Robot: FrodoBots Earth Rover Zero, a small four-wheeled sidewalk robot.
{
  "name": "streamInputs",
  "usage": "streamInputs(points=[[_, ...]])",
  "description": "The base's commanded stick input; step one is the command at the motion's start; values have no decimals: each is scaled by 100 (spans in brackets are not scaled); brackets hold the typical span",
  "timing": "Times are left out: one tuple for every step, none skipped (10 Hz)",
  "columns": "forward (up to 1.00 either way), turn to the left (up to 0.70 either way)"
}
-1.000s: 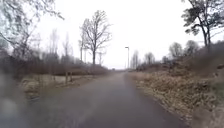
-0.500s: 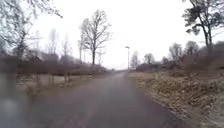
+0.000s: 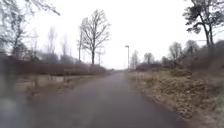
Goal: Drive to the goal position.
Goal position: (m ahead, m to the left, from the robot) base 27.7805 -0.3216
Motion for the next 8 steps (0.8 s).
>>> streamInputs(points=[[70, 0], [70, 0], [70, 0], [70, 0], [70, 0], [70, 0], [70, 0], [70, 0]])
